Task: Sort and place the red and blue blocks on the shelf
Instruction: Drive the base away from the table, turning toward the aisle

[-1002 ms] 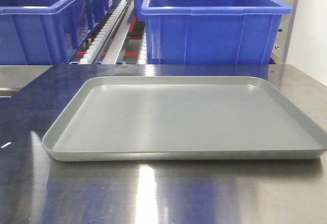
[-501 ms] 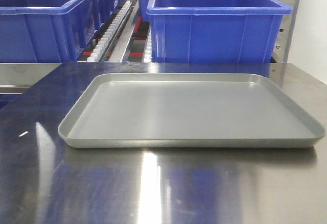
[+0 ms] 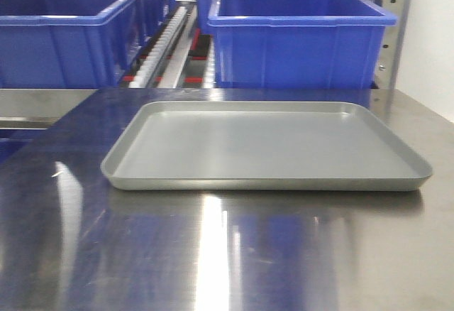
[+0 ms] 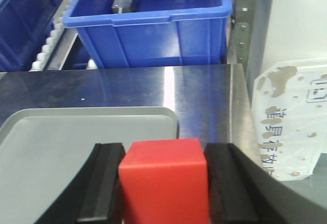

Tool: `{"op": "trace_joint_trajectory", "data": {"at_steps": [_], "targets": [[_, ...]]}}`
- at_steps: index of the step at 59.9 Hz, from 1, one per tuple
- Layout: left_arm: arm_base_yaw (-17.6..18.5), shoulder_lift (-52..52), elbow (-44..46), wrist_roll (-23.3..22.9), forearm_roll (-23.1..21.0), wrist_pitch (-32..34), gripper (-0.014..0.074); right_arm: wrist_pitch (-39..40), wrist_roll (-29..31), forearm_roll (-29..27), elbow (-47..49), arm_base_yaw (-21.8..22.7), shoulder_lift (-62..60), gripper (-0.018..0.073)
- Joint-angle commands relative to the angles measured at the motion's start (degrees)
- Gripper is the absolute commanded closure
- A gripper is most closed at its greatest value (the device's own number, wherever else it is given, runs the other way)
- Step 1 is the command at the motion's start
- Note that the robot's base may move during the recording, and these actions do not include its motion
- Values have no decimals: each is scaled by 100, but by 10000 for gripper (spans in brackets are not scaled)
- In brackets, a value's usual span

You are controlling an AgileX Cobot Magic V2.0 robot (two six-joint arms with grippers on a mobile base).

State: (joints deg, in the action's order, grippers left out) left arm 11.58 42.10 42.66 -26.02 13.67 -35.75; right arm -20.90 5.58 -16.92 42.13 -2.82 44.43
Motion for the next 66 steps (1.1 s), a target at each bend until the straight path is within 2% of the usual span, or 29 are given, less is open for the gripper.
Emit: {"op": "trace_joint_trajectory", "data": {"at_steps": [1, 66], "targets": [[2, 22, 174, -44, 77, 441, 470, 455, 32, -11, 166, 40, -41, 502], [2, 22, 174, -44, 77, 441, 470, 455, 32, -11, 166, 40, -41, 502]]}}
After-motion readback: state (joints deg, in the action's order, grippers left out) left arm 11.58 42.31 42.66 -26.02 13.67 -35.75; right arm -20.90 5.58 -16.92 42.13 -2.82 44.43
